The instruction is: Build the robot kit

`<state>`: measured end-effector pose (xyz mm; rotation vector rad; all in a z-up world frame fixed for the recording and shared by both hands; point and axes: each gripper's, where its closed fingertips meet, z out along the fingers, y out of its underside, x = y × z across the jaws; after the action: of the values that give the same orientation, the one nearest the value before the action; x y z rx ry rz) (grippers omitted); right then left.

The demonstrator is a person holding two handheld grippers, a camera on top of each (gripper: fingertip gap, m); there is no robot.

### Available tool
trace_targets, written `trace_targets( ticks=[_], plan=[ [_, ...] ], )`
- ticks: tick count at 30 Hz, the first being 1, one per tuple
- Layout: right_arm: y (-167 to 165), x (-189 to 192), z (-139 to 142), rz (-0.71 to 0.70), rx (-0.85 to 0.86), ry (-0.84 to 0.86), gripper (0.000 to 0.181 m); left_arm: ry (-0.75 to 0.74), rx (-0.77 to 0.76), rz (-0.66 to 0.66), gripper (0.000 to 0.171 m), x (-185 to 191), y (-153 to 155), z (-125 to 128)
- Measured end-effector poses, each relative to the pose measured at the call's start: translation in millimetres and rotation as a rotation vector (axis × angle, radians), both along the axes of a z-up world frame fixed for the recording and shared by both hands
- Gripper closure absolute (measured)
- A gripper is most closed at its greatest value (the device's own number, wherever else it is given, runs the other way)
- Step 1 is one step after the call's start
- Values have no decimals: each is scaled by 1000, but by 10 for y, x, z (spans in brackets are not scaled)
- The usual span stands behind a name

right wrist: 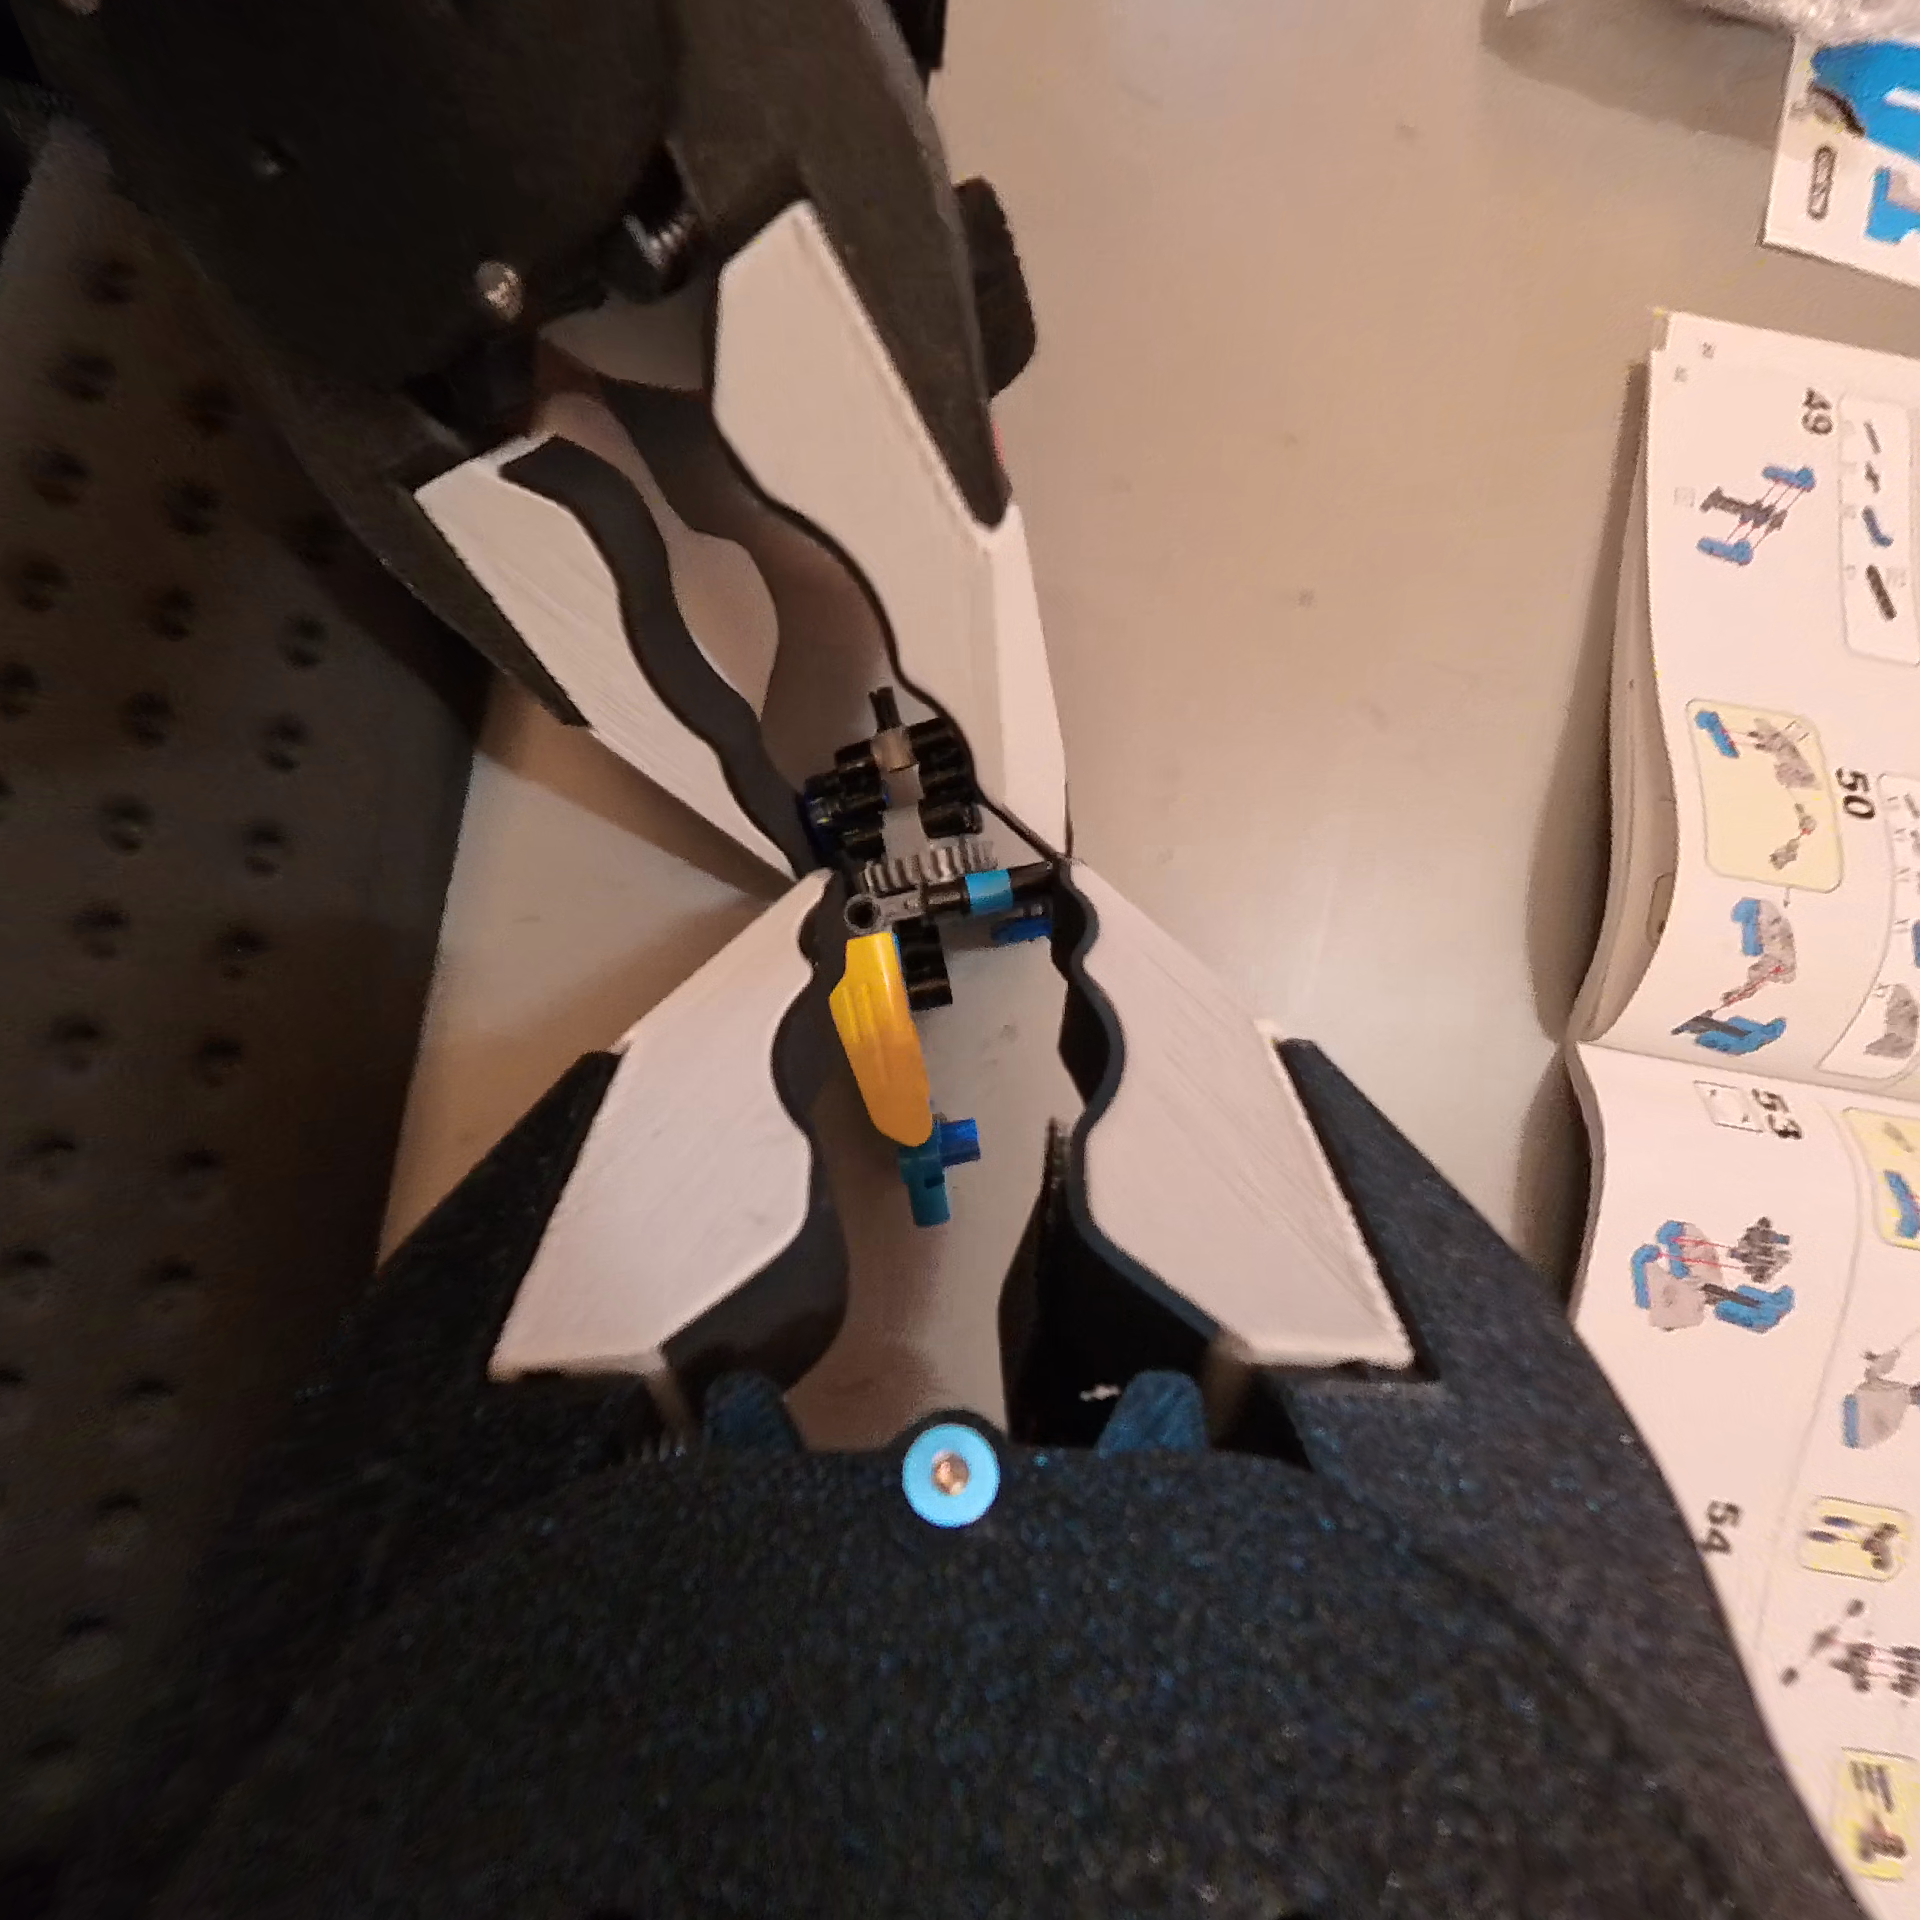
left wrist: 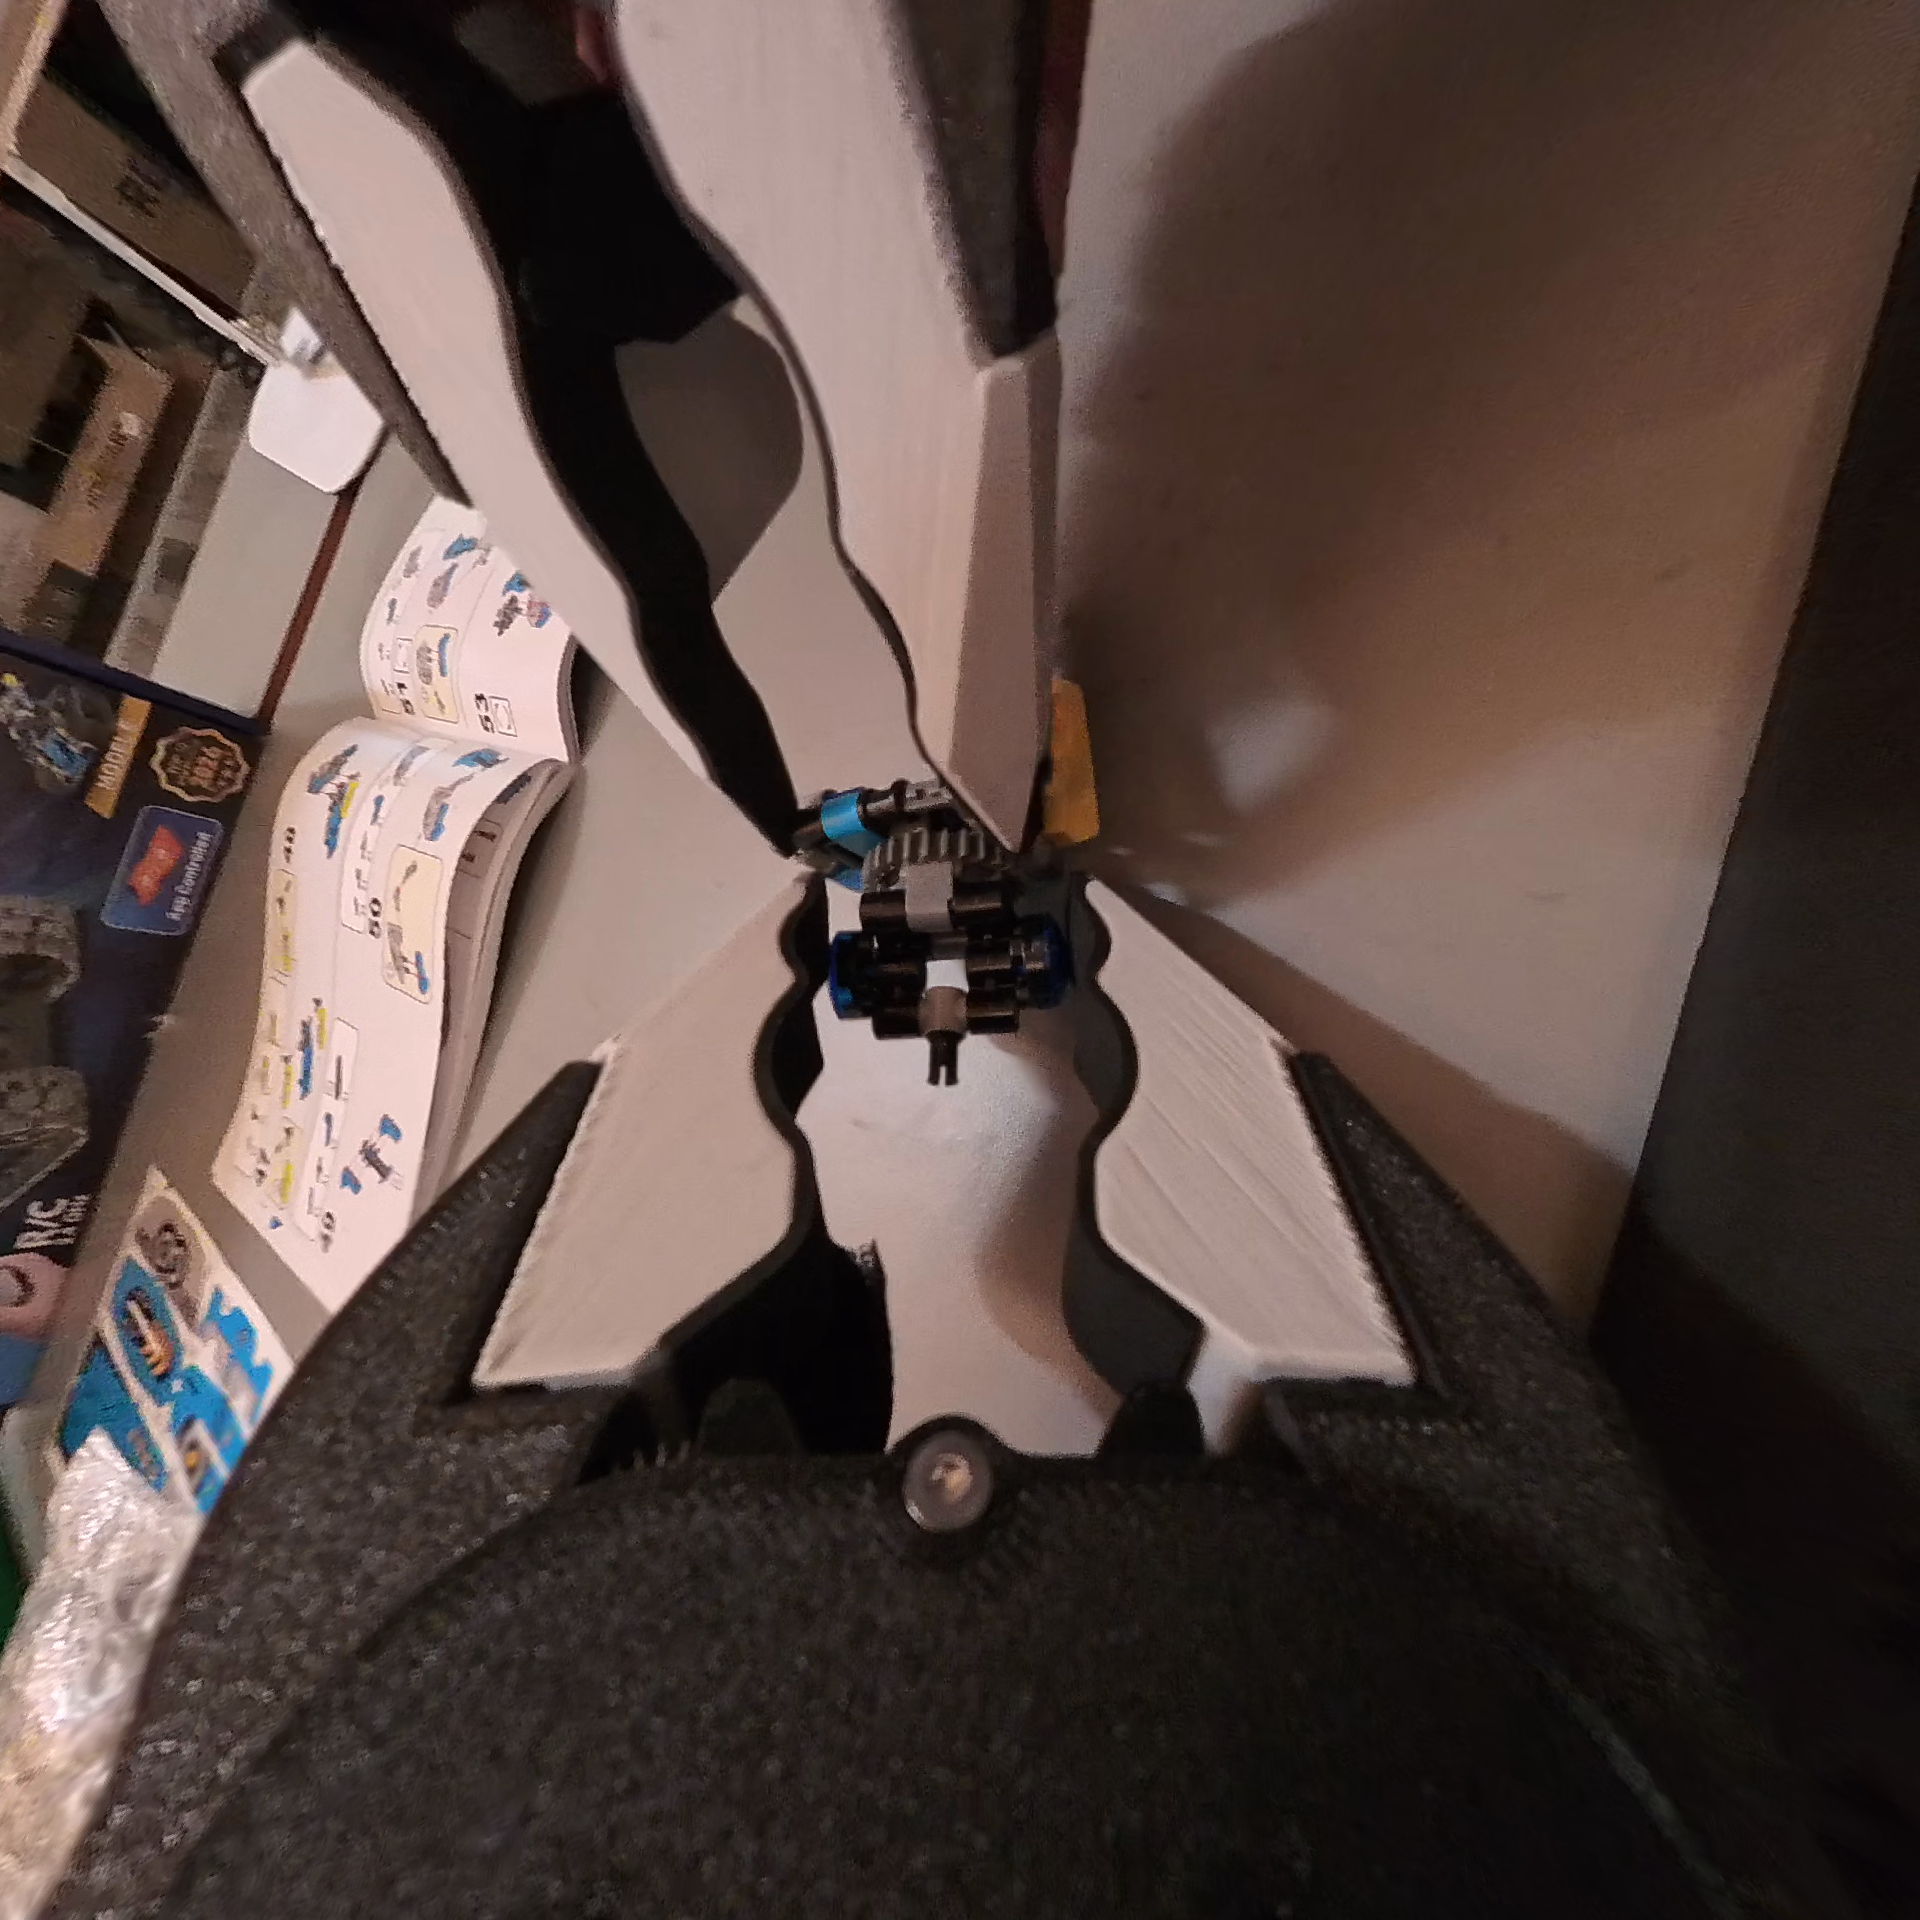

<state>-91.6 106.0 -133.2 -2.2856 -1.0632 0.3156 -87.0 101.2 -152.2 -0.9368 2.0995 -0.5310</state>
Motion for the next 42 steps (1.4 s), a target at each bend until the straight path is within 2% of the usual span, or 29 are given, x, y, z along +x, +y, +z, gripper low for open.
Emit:
trace_targets(
  ticks=[7,12,20,28,32,36,39,42],
  plan=[
    [0,-4,-13,-28,-9,23,143,-6,30,-1,127,1,-9,3],
    [-7,-8,-7,-1,80,-61,143,5,-17,9,127,3,-7,-4],
    [-41,-62,-6,35,167,-148,144,97,-245,21,127,-33,-68,-53],
    [-82,-89,-2,71,185,-119,145,165,-415,9,128,-58,-137,-56],
    [-107,-70,-12,47,121,-27,145,168,-429,-1,128,-61,-157,-50],
    [-130,-76,-12,56,109,-32,143,157,-404,-14,127,-62,-170,-49],
    [-150,-26,35,40,115,-49,130,152,-354,-2,127,-56,-127,-79],
    [-260,16,93,47,109,-27,148,151,-355,3,127,-56,-114,-77]
  ],
)
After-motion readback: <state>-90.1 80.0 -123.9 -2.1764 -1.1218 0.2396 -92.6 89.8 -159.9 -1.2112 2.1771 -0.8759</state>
